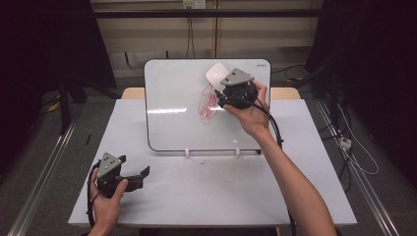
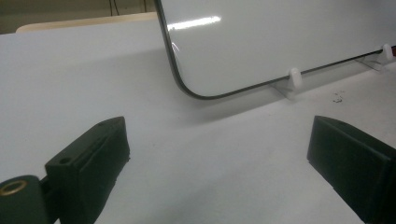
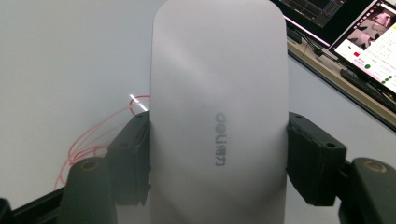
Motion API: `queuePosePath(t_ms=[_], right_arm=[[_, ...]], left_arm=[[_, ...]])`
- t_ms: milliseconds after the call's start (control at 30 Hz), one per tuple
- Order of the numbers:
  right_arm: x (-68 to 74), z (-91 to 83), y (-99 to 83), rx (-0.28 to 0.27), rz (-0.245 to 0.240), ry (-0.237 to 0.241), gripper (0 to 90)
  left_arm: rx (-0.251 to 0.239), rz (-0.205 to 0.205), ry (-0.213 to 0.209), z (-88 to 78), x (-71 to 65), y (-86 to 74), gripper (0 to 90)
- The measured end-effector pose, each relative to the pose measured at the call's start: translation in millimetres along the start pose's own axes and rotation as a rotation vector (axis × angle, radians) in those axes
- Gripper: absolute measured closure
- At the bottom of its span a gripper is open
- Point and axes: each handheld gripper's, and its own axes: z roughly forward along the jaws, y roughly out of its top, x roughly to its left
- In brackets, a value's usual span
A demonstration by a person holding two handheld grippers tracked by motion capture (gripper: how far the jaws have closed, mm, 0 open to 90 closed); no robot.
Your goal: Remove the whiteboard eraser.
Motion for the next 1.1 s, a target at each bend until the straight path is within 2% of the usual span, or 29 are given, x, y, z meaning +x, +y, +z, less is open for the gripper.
queuePosePath(t_ms=[133,333,600,767,867,1100], right_arm=[[-1.5,3.5,4.3,0.006,0.001,-0.007,31.3],[1.4,10.4,9.9,0.031,-0.031,-0.024,31.4],[4.0,20.1,7.4,0.068,-0.05,-0.035,31.4],[2.9,24.4,5.5,0.082,-0.052,-0.06,31.4],[4.6,29.8,2.1,0.108,-0.074,-0.084,31.3],[5.7,30.8,2.4,0.111,-0.075,-0.093,31.3]], left_arm=[[-0.001,0.0,-0.002,-0.1,-0.2,0.2,5.5],[-0.003,-0.007,-0.004,-0.3,0.2,-0.2,5.5],[0.0,-0.005,-0.005,-0.1,0.1,-0.3,5.5],[0.0,-0.006,-0.006,0.1,0.5,-0.5,5.5],[0.0,-0.003,-0.007,-0.3,0.8,-0.5,5.5],[0.0,-0.003,-0.007,-0.6,1.0,-0.5,5.5]])
